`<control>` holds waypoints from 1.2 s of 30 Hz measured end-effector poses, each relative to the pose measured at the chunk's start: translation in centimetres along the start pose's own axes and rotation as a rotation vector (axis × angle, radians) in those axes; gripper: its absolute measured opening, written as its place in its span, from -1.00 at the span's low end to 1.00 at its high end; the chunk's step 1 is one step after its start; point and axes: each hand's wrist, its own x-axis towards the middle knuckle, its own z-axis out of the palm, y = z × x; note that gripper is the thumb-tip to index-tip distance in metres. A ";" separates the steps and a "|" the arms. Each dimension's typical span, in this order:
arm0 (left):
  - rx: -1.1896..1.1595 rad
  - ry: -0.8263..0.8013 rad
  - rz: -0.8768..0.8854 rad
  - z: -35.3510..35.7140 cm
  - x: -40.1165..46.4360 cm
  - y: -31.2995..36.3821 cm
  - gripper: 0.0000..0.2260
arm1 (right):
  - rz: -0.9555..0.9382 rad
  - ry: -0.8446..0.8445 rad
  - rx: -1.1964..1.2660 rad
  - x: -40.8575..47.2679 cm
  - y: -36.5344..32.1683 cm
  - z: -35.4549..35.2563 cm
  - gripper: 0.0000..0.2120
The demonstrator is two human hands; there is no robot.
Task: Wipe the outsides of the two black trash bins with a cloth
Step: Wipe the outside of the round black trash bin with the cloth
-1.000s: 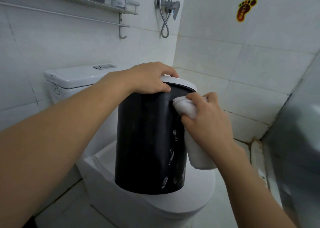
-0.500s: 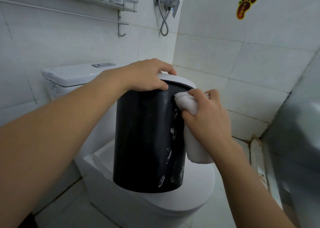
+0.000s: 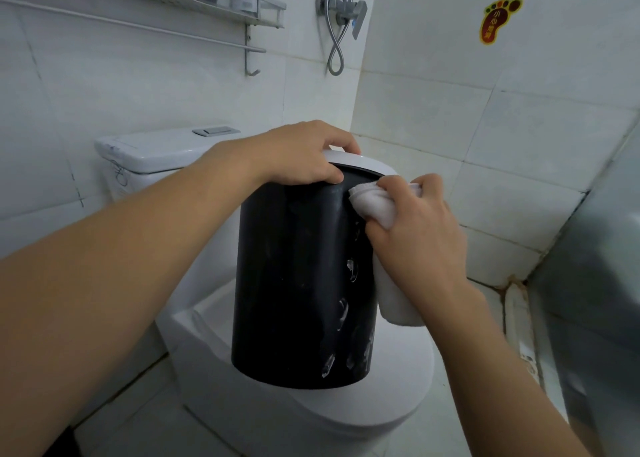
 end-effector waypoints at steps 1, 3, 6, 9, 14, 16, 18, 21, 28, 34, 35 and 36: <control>0.001 -0.001 -0.003 0.0 0.0 0.0 -0.72 | -0.002 -0.001 -0.005 0.0 -0.1 0.0 -0.72; -0.001 -0.002 -0.007 0.0 0.0 -0.2 -0.72 | -0.020 -0.010 -0.015 -0.4 -0.1 0.1 -0.72; -0.006 0.004 -0.007 0.0 0.1 -0.3 -0.72 | -0.051 -0.037 -0.038 -2.1 0.1 0.2 -0.73; -0.027 0.003 -0.009 -0.1 0.1 -0.4 -0.72 | -0.074 -0.079 -0.053 -3.4 0.2 0.2 -0.71; -0.048 -0.013 0.009 -0.1 0.2 -0.2 -0.71 | -0.067 -0.045 -0.039 -1.4 0.1 -0.1 -0.73; -0.047 -0.015 0.015 0.0 0.2 -0.1 -0.71 | -0.048 -0.016 -0.026 -0.2 -0.1 -0.2 -0.73; -0.043 -0.008 0.017 -0.1 0.2 -0.1 -0.71 | -0.036 -0.010 -0.026 0.6 -0.3 -0.3 -0.74; -0.055 -0.010 0.017 -0.1 0.2 -0.3 -0.71 | -0.056 -0.008 -0.035 0.2 -0.4 -0.2 -0.73; -0.055 -0.017 0.018 -0.2 0.2 -0.2 -0.70 | -0.097 -0.075 -0.067 -1.8 -0.2 -0.5 -0.71; -0.024 -0.020 0.023 0.0 0.2 -0.1 -0.72 | -0.031 -0.021 -0.022 1.0 -0.5 -0.6 -0.73; -0.021 -0.017 0.018 -0.1 0.1 -0.2 -0.72 | -0.031 -0.030 -0.018 1.1 -0.6 -0.6 -0.72; -0.019 -0.017 0.010 -0.1 0.1 -0.3 -0.72 | -0.032 -0.038 -0.018 0.9 -0.5 -0.5 -0.72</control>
